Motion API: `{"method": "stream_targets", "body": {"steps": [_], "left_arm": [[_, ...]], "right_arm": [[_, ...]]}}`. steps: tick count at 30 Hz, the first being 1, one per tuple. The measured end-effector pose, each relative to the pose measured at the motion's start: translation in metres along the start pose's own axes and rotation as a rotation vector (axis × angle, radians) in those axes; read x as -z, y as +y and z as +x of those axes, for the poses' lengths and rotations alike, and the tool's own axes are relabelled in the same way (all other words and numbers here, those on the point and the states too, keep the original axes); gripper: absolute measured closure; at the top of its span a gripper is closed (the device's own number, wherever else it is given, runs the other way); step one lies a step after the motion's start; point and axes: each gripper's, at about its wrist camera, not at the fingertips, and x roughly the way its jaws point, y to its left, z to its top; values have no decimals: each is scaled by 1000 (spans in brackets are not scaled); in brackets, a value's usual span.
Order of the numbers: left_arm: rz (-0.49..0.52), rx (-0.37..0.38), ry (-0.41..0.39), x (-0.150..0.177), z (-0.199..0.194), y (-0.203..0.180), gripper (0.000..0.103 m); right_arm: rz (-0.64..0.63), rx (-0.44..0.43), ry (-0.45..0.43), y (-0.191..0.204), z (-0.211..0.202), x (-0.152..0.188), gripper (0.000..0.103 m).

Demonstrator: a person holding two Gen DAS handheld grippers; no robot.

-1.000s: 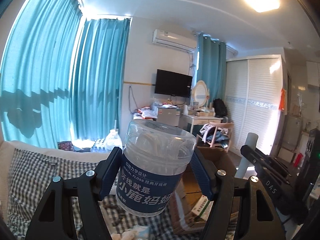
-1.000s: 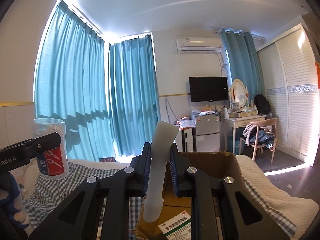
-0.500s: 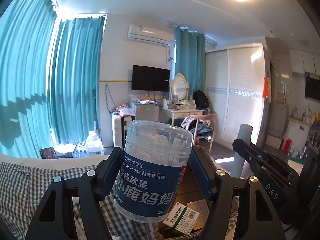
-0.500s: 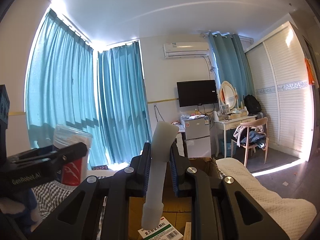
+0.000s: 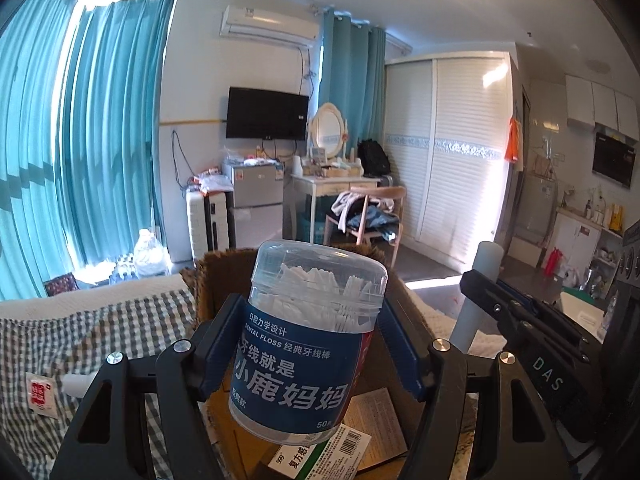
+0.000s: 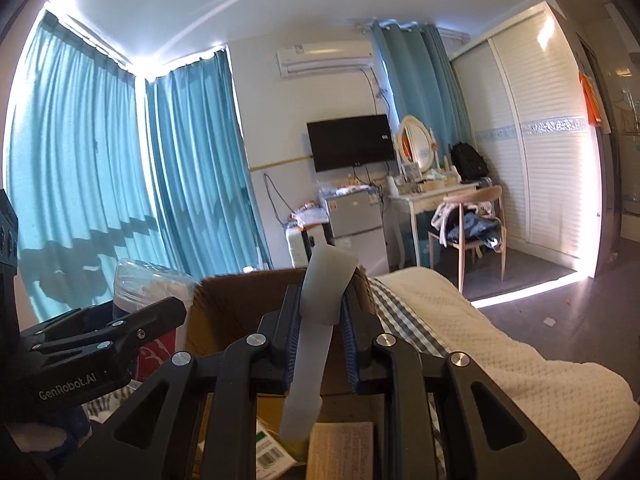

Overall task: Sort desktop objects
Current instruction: 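Open both tools to drop the tube and floss jar into the box, then move both tools back over the bedspread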

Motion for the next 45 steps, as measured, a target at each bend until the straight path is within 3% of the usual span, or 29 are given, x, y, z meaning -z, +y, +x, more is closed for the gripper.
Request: {"method": "stream_targets", "body": {"steps": [9,14,21,23,24,26,27,32,37,45], "left_arm": [[-8,-90,138,24,56,15,34],[32,-120,158,34,68,12,34],[-12,-119,197,39,75,20,32],[-26,-121,185,35,71,22,25],[-36,-119,163,33,65,22,21],[-57,-122,111,28,52,24,12],[-61,-127,85,25,45,25,12],[-74,-148,12,13,12,32,6],[-77,-179,-24,5,-16,44,4],[-95,-238,-92,-2,-66,63,0]], "right_arm": [[16,18,162,-7,48,24,84],[-26,37,282,1,74,42,81],[-73,67,328,4,83,48,81],[-83,66,335,5,83,47,80],[-93,70,335,6,82,46,76],[-112,92,300,10,72,43,44],[-113,96,278,11,68,40,39],[-122,96,188,16,41,25,36],[-139,98,163,26,27,19,34],[-126,63,59,49,-12,-5,10]]}}
